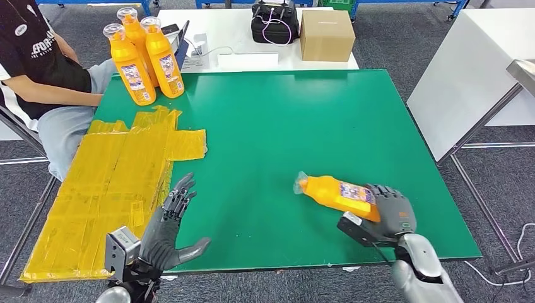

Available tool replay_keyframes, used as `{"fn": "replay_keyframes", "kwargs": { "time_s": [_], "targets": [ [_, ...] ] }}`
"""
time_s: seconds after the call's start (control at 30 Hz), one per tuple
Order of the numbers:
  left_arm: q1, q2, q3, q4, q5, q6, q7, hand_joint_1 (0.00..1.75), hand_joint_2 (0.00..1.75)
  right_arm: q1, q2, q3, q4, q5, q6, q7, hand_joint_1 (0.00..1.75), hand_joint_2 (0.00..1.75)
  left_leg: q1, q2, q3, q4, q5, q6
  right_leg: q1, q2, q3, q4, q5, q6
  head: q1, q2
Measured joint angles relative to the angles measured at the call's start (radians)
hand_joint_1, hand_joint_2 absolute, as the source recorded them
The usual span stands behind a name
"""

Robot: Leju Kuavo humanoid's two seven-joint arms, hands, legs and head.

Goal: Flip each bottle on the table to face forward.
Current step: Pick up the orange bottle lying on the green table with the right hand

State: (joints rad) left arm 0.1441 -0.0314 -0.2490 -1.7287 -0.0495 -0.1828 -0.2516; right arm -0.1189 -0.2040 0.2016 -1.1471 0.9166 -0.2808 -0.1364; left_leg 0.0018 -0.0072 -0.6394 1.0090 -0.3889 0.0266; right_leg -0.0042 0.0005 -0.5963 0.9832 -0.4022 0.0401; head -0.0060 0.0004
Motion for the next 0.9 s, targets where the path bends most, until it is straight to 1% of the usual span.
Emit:
{"fn": "replay_keyframes", "kwargs": {
  "time_s": [0.07,0.13,0.27,0.4,0.53,0.67,0.9],
  "targets": [
    [-0.01,0.0,-0.023,0.005,-0.013,0.012,0.006,0.0,1.75,0.028,0.063,-0.006,-0.094,-0.113,-0.014,-0.04,1.75,1.75,0.001,-0.001,-0.001,0.0,0.001,-0.001,0.001,0.0,-0.001,0.0,-0.001,-0.001,0.0,0.0],
    [-0.02,0.0,-0.044,0.012,-0.019,0.021,0.008,0.0,1.75,0.044,0.109,-0.01,-0.167,-0.194,-0.016,-0.068,1.75,1.75,0.002,-0.002,-0.002,0.0,0.001,-0.001,0.002,-0.001,-0.002,0.001,-0.002,-0.001,0.0,0.0],
    [-0.041,0.0,-0.074,0.028,-0.014,0.03,0.008,0.0,1.75,0.065,0.176,-0.015,-0.249,-0.35,0.02,-0.134,1.75,1.75,0.002,-0.002,-0.004,0.0,0.0,-0.002,0.001,-0.001,-0.003,0.001,-0.003,-0.001,0.001,0.0],
    [-0.062,0.0,-0.095,0.042,-0.009,0.038,0.008,0.0,1.75,0.077,0.225,-0.011,-0.286,-0.425,0.052,-0.161,1.75,1.75,0.001,-0.002,-0.005,0.0,-0.001,-0.002,0.001,-0.001,-0.004,0.0,-0.003,-0.001,0.001,0.0],
    [-0.082,0.001,-0.114,0.057,0.002,0.044,0.008,0.0,1.75,0.078,0.266,0.021,-0.29,-0.502,0.102,-0.176,1.75,1.75,0.001,-0.002,-0.005,0.0,-0.001,-0.002,0.001,-0.001,-0.005,0.0,-0.003,-0.001,0.001,0.0],
    [-0.105,0.001,-0.129,0.074,0.02,0.048,0.007,0.0,1.75,0.073,0.302,0.075,-0.267,-0.556,0.146,-0.18,1.75,1.75,0.002,-0.002,-0.005,0.0,-0.001,-0.002,0.001,-0.001,-0.005,0.001,-0.003,-0.002,0.001,0.0],
    [-0.138,0.001,-0.145,0.096,0.058,0.051,0.005,0.0,1.75,0.055,0.352,0.21,-0.145,-0.572,0.194,-0.196,1.75,1.75,0.002,-0.002,-0.006,0.0,-0.001,-0.002,0.002,-0.001,-0.006,0.001,-0.003,-0.002,0.001,0.0]
  ]
}}
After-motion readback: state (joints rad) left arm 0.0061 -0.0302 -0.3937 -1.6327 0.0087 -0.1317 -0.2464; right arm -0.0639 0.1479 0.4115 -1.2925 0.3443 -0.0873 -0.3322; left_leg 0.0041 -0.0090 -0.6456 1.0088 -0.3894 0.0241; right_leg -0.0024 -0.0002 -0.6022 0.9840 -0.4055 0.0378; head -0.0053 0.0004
